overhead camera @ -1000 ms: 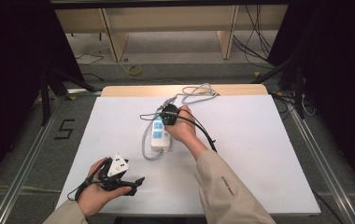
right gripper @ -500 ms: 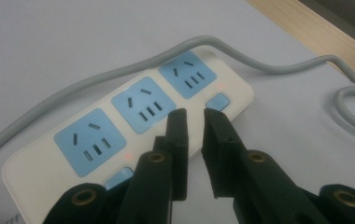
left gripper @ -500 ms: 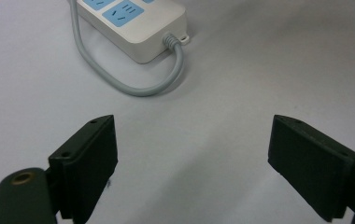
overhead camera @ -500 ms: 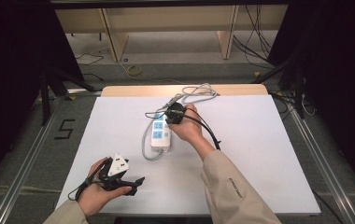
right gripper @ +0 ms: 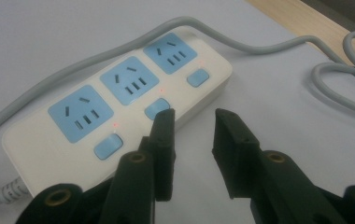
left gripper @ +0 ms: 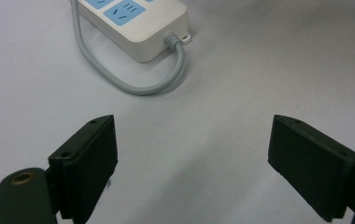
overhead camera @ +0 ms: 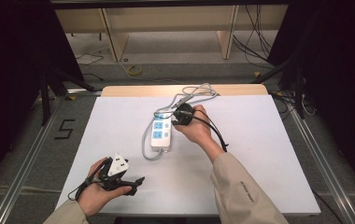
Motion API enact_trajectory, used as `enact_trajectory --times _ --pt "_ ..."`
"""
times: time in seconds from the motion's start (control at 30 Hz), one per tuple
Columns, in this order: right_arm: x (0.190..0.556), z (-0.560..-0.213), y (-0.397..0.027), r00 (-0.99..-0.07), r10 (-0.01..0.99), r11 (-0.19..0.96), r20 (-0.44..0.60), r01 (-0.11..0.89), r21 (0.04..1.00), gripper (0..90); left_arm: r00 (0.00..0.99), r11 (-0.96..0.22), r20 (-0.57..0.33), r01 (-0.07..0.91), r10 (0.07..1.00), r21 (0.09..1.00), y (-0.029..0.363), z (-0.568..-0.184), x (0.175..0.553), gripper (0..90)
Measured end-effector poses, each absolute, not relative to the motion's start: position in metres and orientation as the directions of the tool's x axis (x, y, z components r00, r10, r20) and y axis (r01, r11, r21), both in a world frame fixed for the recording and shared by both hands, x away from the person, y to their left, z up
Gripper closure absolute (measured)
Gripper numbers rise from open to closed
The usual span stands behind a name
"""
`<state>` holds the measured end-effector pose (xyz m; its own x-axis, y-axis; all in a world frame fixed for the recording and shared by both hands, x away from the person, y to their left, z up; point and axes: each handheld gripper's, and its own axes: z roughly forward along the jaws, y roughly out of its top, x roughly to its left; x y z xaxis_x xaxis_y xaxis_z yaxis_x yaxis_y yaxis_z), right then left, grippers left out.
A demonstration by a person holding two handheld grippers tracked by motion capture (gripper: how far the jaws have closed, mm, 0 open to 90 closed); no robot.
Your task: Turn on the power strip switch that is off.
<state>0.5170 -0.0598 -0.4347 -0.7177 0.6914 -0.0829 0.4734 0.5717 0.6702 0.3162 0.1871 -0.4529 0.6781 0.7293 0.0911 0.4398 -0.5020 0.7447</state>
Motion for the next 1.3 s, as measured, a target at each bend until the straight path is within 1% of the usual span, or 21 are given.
enact_trajectory --times 0.27,0.4,1.1,1.2,1.3 --pt "0.511 -0.433 -0.074 -0.719 0.694 0.546 -0.042 0.488 0.681 64.1 0.676 -0.501 0.091 0.441 0.731 0.744 0.187 -0.453 0.316 15.5" --pt "0.508 -0.432 -0.082 -0.714 0.699 0.54 -0.04 0.491 0.683 62.1 0.675 -0.499 0.09 0.443 0.732 0.745 0.188 -0.453 0.316 15.5" --pt "0.486 -0.426 -0.121 -0.694 0.72 0.492 -0.005 0.505 0.709 54.7 0.667 -0.494 0.088 0.449 0.74 0.745 0.188 -0.453 0.317 15.5" --pt "0.481 -0.425 -0.13 -0.686 0.727 0.466 0.024 0.519 0.716 53.5 0.666 -0.493 0.088 0.45 0.74 0.745 0.188 -0.453 0.317 15.5" --pt "0.476 -0.425 -0.139 -0.678 0.735 0.455 0.03 0.526 0.719 52.2 0.665 -0.491 0.087 0.451 0.742 0.745 0.188 -0.454 0.317 15.5"
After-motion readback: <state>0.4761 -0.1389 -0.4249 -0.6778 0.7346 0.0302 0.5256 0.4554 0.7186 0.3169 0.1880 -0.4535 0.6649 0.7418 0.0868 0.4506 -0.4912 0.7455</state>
